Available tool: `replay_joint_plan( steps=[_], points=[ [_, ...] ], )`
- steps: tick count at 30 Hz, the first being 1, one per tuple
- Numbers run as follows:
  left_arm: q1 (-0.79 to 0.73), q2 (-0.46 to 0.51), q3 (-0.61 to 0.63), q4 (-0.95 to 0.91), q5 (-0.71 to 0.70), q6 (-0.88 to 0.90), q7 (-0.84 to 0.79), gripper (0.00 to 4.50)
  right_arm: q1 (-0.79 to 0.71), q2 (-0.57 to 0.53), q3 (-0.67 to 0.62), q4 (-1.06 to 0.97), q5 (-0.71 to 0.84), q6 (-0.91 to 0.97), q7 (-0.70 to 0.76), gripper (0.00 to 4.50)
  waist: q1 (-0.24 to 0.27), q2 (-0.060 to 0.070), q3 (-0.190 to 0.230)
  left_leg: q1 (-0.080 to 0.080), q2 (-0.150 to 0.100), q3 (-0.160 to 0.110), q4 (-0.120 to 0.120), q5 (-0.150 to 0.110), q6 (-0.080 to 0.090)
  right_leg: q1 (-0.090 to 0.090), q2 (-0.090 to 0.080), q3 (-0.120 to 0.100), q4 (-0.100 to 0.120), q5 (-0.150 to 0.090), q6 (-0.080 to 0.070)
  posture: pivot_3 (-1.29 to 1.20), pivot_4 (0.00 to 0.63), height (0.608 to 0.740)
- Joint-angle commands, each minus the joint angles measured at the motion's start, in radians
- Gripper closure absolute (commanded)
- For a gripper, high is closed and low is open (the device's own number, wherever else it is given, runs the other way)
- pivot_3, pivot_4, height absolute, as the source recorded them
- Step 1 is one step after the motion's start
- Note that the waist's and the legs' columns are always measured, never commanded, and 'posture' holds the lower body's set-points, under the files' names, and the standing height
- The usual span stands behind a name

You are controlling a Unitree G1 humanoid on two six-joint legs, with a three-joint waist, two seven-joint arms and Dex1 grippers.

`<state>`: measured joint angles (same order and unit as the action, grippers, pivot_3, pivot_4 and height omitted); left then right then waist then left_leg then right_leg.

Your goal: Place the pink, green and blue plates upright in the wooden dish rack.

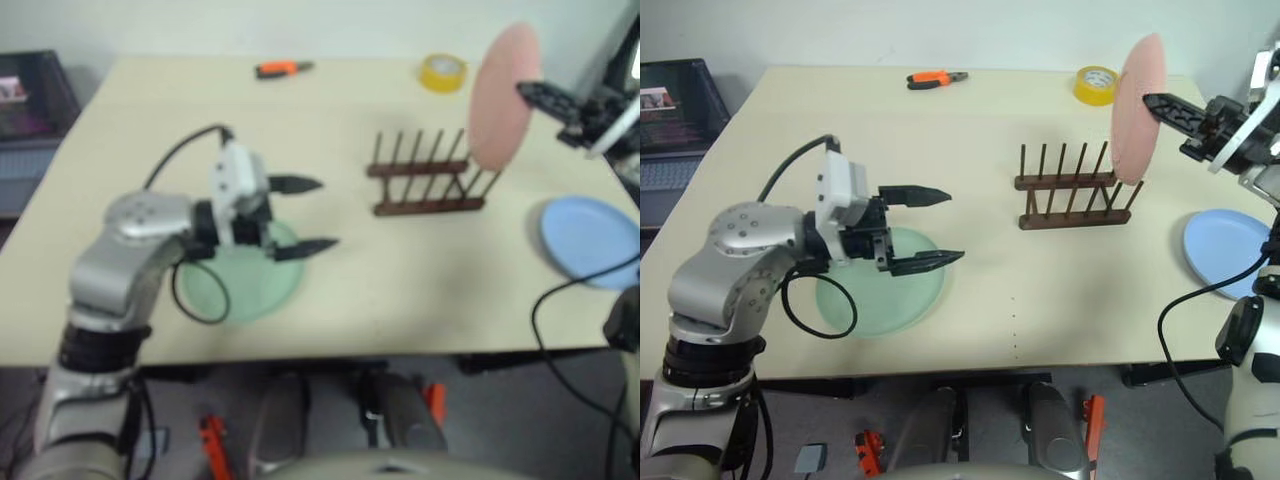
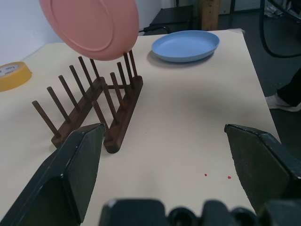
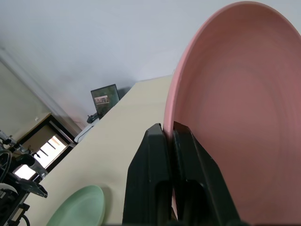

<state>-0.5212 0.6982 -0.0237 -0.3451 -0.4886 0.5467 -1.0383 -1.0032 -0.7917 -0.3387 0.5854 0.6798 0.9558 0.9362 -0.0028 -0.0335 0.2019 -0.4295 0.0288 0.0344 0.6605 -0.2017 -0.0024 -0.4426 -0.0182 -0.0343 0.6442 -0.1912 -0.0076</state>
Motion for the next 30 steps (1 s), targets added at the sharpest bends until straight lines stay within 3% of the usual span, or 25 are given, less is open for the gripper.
replay_joint_plan(
  steps=[1, 22, 26, 30],
  points=[
    [0.002, 0.013, 0.012, -0.033, -0.013, 0.001, 0.005, 0.03, -0.012, -0.036, -0.015, -0.005, -0.011, -0.034, 0.023, 4.5, 0.0, 0.0, 0.0, 0.0, 0.0, 0.0, 0.0, 0.0, 0.0, 0.0, 0.0, 0.0, 0.0, 0.0, 0.0, 0.0, 0.15, 0.74],
    [-0.002, 0.028, 0.007, -0.017, -0.003, -0.012, -0.001, 0.03, -0.001, -0.044, -0.007, 0.058, -0.073, -0.076, 0.067, 4.5, 0.0, 0.0, 0.0, 0.0, 0.0, 0.0, 0.0, 0.0, 0.0, 0.0, 0.0, -0.001, 0.0, -0.001, -0.001, 0.0, 0.15, 0.74],
    [-0.003, 0.032, 0.007, -0.017, -0.003, -0.012, 0.0, 0.0, -0.006, -0.037, -0.009, 0.063, -0.075, -0.085, 0.062, 3.52, 0.0, 0.0, 0.0, 0.0, 0.0, 0.0, 0.0, 0.0, 0.0, 0.0, 0.0, 0.0, 0.0, -0.001, -0.001, 0.0, 0.15, 0.74],
    [-0.001, 0.036, 0.008, -0.018, -0.002, -0.011, -0.001, 0.0, -0.007, -0.029, -0.015, 0.063, -0.077, -0.105, 0.05, 2.1, 0.0, 0.0, 0.0, 0.0, 0.0, 0.0, 0.0, 0.0, 0.0, 0.0, 0.0, -0.001, 0.0, -0.001, -0.001, 0.0, 0.15, 0.74]
  ],
)
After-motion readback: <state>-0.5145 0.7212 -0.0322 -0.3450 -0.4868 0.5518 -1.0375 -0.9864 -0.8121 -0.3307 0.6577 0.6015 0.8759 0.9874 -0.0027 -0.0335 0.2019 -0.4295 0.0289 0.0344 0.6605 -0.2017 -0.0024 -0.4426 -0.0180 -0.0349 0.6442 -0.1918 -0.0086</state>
